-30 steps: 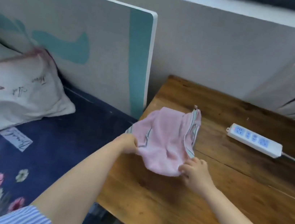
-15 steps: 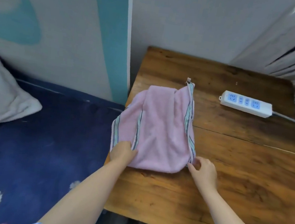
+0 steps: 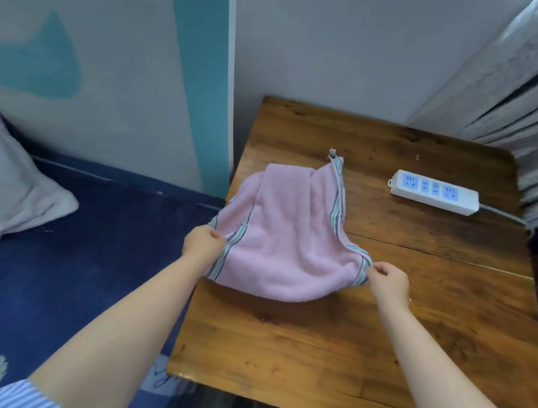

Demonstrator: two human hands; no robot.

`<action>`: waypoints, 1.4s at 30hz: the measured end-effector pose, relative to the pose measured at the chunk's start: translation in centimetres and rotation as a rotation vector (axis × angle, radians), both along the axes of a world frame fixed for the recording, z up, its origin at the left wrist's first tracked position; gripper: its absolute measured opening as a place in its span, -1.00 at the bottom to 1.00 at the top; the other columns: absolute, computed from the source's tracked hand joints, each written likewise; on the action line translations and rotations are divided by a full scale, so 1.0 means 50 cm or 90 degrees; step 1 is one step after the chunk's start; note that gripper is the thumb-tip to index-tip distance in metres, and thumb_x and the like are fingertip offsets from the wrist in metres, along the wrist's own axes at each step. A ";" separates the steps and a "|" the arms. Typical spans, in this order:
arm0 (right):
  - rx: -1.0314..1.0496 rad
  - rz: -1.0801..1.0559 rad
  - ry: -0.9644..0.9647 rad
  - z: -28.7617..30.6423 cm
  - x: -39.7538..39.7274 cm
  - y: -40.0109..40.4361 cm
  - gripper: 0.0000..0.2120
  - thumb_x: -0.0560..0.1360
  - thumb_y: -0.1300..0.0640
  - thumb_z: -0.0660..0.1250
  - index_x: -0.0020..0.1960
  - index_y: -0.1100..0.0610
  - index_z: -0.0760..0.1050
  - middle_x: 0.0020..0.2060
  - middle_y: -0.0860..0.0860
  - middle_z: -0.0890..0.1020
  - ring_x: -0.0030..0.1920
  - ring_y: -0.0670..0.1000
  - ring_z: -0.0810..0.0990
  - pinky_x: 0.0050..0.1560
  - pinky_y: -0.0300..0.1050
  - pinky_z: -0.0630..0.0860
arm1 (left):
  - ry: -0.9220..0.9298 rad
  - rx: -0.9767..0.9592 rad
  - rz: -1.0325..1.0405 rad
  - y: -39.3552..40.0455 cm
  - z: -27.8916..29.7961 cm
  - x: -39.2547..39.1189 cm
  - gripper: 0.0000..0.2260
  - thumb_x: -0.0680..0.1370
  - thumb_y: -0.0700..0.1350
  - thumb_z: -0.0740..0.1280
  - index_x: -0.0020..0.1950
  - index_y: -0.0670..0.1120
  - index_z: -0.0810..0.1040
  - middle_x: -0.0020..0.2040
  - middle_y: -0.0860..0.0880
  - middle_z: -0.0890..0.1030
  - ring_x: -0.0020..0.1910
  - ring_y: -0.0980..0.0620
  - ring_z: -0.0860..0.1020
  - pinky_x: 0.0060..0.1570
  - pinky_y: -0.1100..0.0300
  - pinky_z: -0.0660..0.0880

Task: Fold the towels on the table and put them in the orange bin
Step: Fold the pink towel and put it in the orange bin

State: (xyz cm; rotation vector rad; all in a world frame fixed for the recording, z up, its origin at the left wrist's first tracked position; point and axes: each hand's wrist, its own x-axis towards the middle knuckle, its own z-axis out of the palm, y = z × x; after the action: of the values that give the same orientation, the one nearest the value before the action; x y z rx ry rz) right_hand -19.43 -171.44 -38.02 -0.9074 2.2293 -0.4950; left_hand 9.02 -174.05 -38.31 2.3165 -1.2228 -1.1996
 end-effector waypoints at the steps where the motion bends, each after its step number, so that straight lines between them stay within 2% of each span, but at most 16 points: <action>1: 0.010 0.018 -0.002 0.017 -0.010 -0.010 -0.87 0.47 0.19 0.25 -0.14 0.14 0.58 -0.12 0.15 0.62 0.05 0.21 0.53 0.18 0.09 0.36 | 0.029 -0.001 0.011 -0.004 0.015 0.005 -0.70 0.49 -0.26 0.25 -0.44 -0.13 0.31 -0.41 -0.12 0.34 -0.39 -0.05 0.30 -0.34 0.19 0.28; 5: 0.044 0.056 0.015 0.114 -0.046 -0.077 -0.82 0.50 0.17 0.24 -0.04 0.18 0.60 0.02 0.18 0.61 0.14 0.23 0.48 0.30 0.15 0.33 | 0.119 0.024 0.027 -0.034 0.107 0.006 -0.70 0.49 -0.23 0.33 -0.44 -0.19 0.38 -0.44 -0.12 0.36 -0.46 -0.03 0.34 -0.33 0.19 0.35; 8: 0.047 0.092 0.117 0.210 -0.056 -0.143 -0.77 0.53 0.11 0.19 0.05 0.13 0.59 0.10 0.16 0.57 0.18 0.21 0.44 0.32 0.05 0.26 | 0.231 -0.070 0.064 -0.088 0.203 -0.018 -0.77 0.52 -0.22 0.31 -0.34 -0.17 0.46 -0.37 -0.12 0.44 -0.43 0.02 0.39 -0.37 0.23 0.40; 12: -0.133 0.142 0.216 0.375 -0.046 -0.246 -0.74 0.56 0.10 0.11 0.05 0.17 0.54 0.13 0.23 0.55 0.18 0.21 0.46 0.23 0.01 0.27 | 0.350 -0.308 0.121 -0.182 0.365 -0.053 -0.77 0.55 -0.27 0.25 -0.31 -0.12 0.43 -0.36 -0.08 0.45 -0.52 0.14 0.49 -0.48 0.38 0.45; 17: -0.335 0.095 0.238 0.544 -0.042 -0.315 -0.72 0.60 0.09 0.01 0.10 0.19 0.44 0.14 0.26 0.53 0.19 0.25 0.45 0.31 0.12 0.15 | 0.463 -0.519 0.196 -0.259 0.502 -0.076 -0.76 0.54 -0.31 0.23 -0.31 -0.10 0.41 -0.39 -0.03 0.52 -0.40 0.11 0.49 -0.28 0.30 0.49; 19: -0.375 0.081 0.263 0.571 -0.060 -0.315 -0.72 0.61 0.10 -0.01 0.10 0.20 0.42 0.12 0.27 0.54 0.18 0.25 0.45 0.32 0.13 0.14 | 0.449 -0.560 0.229 -0.272 0.510 -0.064 -0.74 0.54 -0.28 0.22 -0.34 -0.08 0.39 -0.34 -0.05 0.48 -0.33 0.04 0.48 -0.18 0.19 0.51; 21: -0.381 0.061 0.280 0.576 -0.083 -0.305 -0.72 0.60 0.11 0.00 0.11 0.20 0.42 0.14 0.28 0.53 0.19 0.25 0.45 0.33 0.14 0.13 | 0.301 -0.562 0.258 -0.275 0.485 -0.038 -0.72 0.52 -0.23 0.22 -0.39 -0.06 0.36 -0.37 -0.04 0.45 -0.25 -0.06 0.47 -0.08 0.04 0.50; 23: -0.354 0.057 0.283 0.554 -0.104 -0.288 -0.72 0.59 0.12 0.01 0.11 0.21 0.43 0.14 0.27 0.53 0.19 0.25 0.45 0.32 0.13 0.15 | 0.164 -0.512 0.253 -0.259 0.440 -0.020 -0.72 0.48 -0.20 0.22 -0.45 -0.07 0.33 -0.42 -0.05 0.41 -0.24 -0.07 0.43 -0.16 0.03 0.45; 26: -0.246 0.118 0.278 0.476 -0.112 -0.255 -0.72 0.57 0.14 0.03 0.10 0.20 0.46 0.16 0.25 0.52 0.20 0.23 0.43 0.30 0.11 0.18 | 0.127 -0.380 0.191 -0.215 0.369 -0.023 -0.71 0.44 -0.23 0.17 -0.50 -0.14 0.28 -0.49 -0.12 0.35 -0.38 -0.08 0.35 -0.36 0.16 0.30; 29: -0.020 0.202 0.295 0.355 -0.107 -0.202 -0.72 0.55 0.19 0.08 0.17 0.16 0.47 0.21 0.17 0.51 0.24 0.18 0.43 0.25 0.04 0.24 | -0.031 -0.135 -0.009 -0.159 0.296 -0.045 -0.69 0.47 -0.17 0.17 -0.49 -0.16 0.33 -0.49 -0.10 0.40 -0.46 -0.07 0.35 -0.36 0.19 0.32; 31: 0.154 0.234 0.275 0.282 -0.102 -0.156 -0.70 0.53 0.23 0.11 0.22 0.18 0.43 0.24 0.14 0.48 0.27 0.18 0.40 0.27 0.07 0.23 | -0.097 -0.004 -0.119 -0.116 0.253 -0.062 -0.72 0.49 -0.12 0.20 -0.41 -0.17 0.38 -0.39 -0.13 0.47 -0.40 -0.07 0.43 -0.33 0.19 0.38; 34: 0.335 0.313 0.199 0.188 -0.101 -0.081 -0.74 0.51 0.24 0.15 0.15 0.27 0.46 0.23 0.16 0.49 0.27 0.19 0.41 0.28 0.06 0.29 | -0.206 0.117 -0.309 -0.065 0.195 -0.086 -0.74 0.53 -0.04 0.21 -0.19 -0.22 0.50 -0.27 -0.13 0.50 -0.25 -0.08 0.52 -0.32 0.18 0.44; 36: 0.426 0.426 0.147 0.144 -0.090 -0.036 -0.72 0.53 0.27 0.15 0.18 0.35 0.46 0.23 0.23 0.51 0.25 0.20 0.47 0.01 -0.11 0.47 | -0.252 0.222 -0.429 -0.036 0.166 -0.096 -0.82 0.51 -0.11 0.23 -0.17 -0.21 0.48 -0.27 -0.09 0.49 -0.24 -0.08 0.51 -0.30 0.15 0.44; 39: 0.565 0.440 0.081 0.094 -0.078 0.034 -0.71 0.53 0.30 0.18 0.21 0.37 0.45 0.22 0.24 0.52 0.24 0.20 0.49 -0.39 -0.35 0.37 | -0.266 0.421 -0.564 0.011 0.119 -0.099 -0.75 0.50 -0.21 0.21 -0.38 -0.12 0.34 -0.39 -0.05 0.38 -0.45 0.02 0.34 -0.40 0.23 0.29; 40: 0.567 0.439 0.071 0.083 -0.079 0.049 -0.70 0.52 0.29 0.20 0.23 0.34 0.44 0.24 0.22 0.51 0.25 0.18 0.49 -0.37 -0.36 0.40 | -0.270 0.482 -0.599 0.023 0.105 -0.100 -0.73 0.50 -0.23 0.21 -0.41 -0.11 0.31 -0.40 -0.04 0.36 -0.47 0.04 0.29 -0.38 0.25 0.26; 42: 0.581 0.451 0.062 0.081 -0.075 0.069 -0.67 0.54 0.27 0.17 0.28 0.32 0.37 0.27 0.19 0.48 0.28 0.17 0.46 -0.04 -0.20 0.51 | -0.253 0.593 -0.639 0.045 0.083 -0.098 -0.72 0.51 -0.23 0.22 -0.40 -0.11 0.33 -0.39 -0.04 0.36 -0.45 0.05 0.31 -0.26 0.23 0.30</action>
State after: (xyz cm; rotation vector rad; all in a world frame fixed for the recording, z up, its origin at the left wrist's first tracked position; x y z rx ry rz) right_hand -23.17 -168.01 -33.97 -1.0878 1.7167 0.8337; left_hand 4.10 -171.81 -34.14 2.6426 -2.6041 -1.9898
